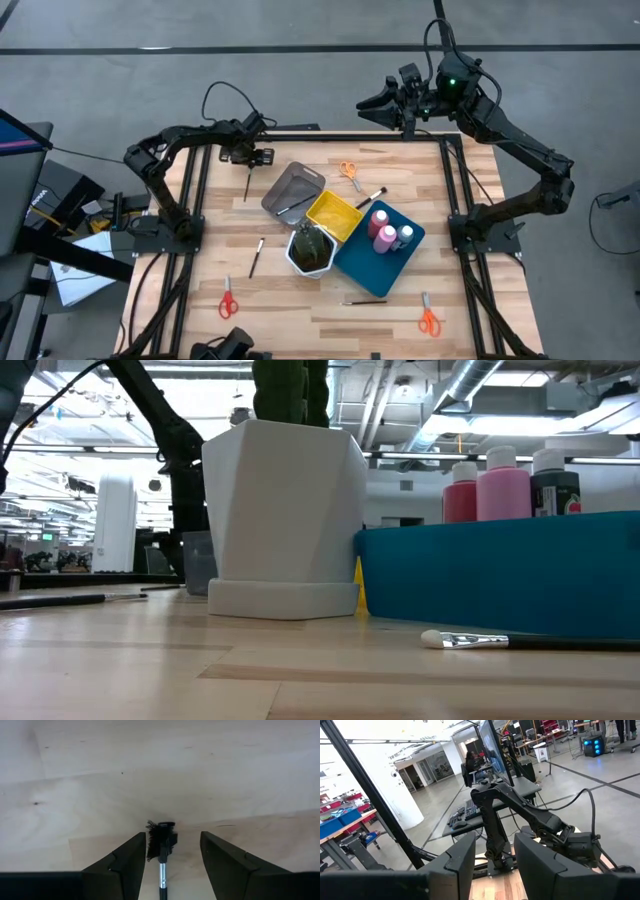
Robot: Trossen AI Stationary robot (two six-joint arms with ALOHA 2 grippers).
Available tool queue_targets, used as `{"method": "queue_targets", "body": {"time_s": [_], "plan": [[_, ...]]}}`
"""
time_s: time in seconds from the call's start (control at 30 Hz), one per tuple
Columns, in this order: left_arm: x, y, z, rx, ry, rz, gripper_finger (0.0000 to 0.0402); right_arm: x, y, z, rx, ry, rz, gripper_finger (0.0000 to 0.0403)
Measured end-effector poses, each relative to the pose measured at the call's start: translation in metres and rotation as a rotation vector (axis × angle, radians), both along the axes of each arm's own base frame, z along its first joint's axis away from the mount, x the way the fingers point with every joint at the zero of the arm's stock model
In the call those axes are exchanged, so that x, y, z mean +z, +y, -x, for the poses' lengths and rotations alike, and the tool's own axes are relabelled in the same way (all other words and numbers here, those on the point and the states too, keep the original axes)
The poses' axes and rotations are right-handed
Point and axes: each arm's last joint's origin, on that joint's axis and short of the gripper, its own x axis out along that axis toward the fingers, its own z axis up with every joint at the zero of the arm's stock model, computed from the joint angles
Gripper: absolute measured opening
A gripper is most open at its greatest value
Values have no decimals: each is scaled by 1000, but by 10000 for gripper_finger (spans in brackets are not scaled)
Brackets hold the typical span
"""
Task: Pick & Place Paint Supplies
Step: Put the makeup brush into the black bin
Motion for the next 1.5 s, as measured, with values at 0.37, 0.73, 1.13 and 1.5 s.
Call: {"method": "queue_targets", "body": {"time_s": [0.37,0.73,1.13,1.5], "plan": [[0,0,0,-2,-10,8,182,0,0,0,0,0,0,132],[0,6,9,15,-44,41,182,0,0,0,1,-1,0,132],[0,10,14,11,-57,61,151,0,0,0,1,-1,1,132],[-16,9,7,-31,-15,120,93,0,1,-1,6,-1,-3,132]]}}
